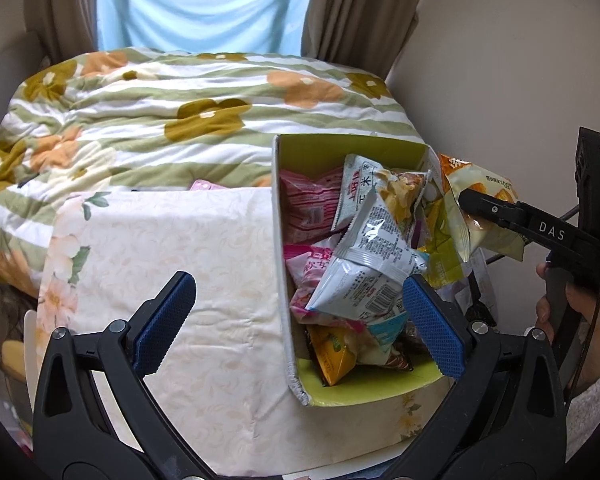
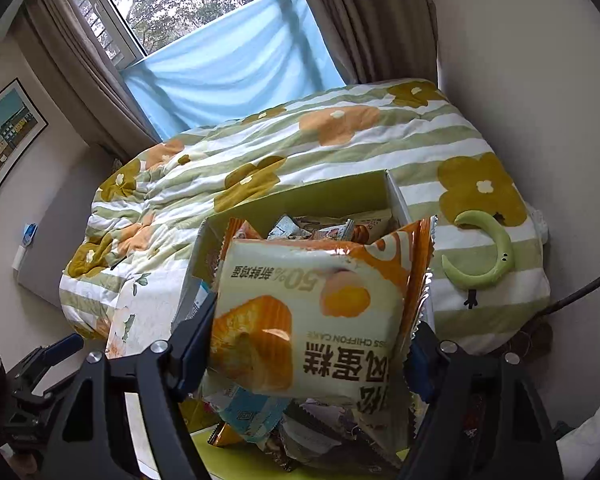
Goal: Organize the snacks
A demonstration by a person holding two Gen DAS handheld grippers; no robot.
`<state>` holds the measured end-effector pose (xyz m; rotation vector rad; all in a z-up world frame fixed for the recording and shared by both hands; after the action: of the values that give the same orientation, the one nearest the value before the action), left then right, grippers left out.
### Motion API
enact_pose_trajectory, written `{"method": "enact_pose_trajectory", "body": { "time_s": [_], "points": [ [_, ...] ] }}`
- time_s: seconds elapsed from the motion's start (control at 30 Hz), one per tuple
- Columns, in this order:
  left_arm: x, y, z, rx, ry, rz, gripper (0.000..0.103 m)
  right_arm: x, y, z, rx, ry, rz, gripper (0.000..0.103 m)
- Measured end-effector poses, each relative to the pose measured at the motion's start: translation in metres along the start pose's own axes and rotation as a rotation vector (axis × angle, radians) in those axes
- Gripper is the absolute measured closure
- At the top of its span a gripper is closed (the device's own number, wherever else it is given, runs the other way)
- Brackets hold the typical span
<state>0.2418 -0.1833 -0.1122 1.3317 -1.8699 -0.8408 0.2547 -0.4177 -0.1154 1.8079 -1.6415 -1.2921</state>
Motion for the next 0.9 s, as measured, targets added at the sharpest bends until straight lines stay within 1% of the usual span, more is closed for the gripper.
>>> {"method": "enact_pose_trajectory", "body": {
  "time_s": [0.07, 0.13, 0.2, 0.27, 0.4, 0.53, 0.63, 0.7, 0.77, 0.9],
  "points": [
    [-0.006, -0.001, 0.007, -0.006, 0.034, -0.004, 0.001, 0.002, -0.012, 0.000, -0.019, -0.008, -0.012, 0.026],
    [-0.011, 0.000, 0.015, -0.010, 0.066, -0.002, 0.001, 0.004, -0.019, 0.002, -0.024, -0.019, -0.015, 0.023],
    [-0.012, -0.001, 0.023, -0.018, 0.081, -0.003, 0.001, 0.005, -0.019, 0.005, -0.016, -0.022, -0.009, 0.005],
    [-0.013, 0.001, 0.030, -0.022, 0.082, -0.011, 0.001, 0.005, -0.011, 0.010, 0.016, -0.017, 0.007, 0.001],
    [-0.016, 0.010, 0.045, -0.023, 0.090, -0.006, 0.001, 0.001, 0.005, 0.023, 0.052, 0.035, 0.075, 0.001],
    [-0.020, 0.029, 0.054, 0.005, 0.066, 0.005, 0.001, -0.010, 0.024, 0.038, 0.076, 0.062, 0.086, 0.001],
    [-0.021, 0.052, 0.058, 0.044, 0.033, 0.000, 0.001, -0.021, 0.044, 0.050, 0.108, 0.072, 0.094, 0.001],
    [-0.022, 0.073, 0.061, 0.084, 0.009, -0.019, 0.001, -0.031, 0.061, 0.059, 0.134, 0.082, 0.103, 0.001],
    [-0.022, 0.098, 0.066, 0.140, -0.010, -0.057, 0.001, -0.042, 0.078, 0.068, 0.162, 0.095, 0.119, 0.001],
    [-0.025, 0.151, 0.078, 0.281, -0.039, -0.138, 0.001, -0.067, 0.112, 0.090, 0.205, 0.136, 0.149, 0.001]
  ]
}}
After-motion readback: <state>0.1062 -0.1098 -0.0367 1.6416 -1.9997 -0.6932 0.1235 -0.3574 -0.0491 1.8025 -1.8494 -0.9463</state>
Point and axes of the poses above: each gripper's, at about its wrist camera, not at the fingertips, and y roughly against the way its jaws point, x to its right, z to its underside, the point moved 1 cm from there along -y, roughly the way its jaws point, and after that the axes turned 4 degrees about -y, right-handed, at the moved point
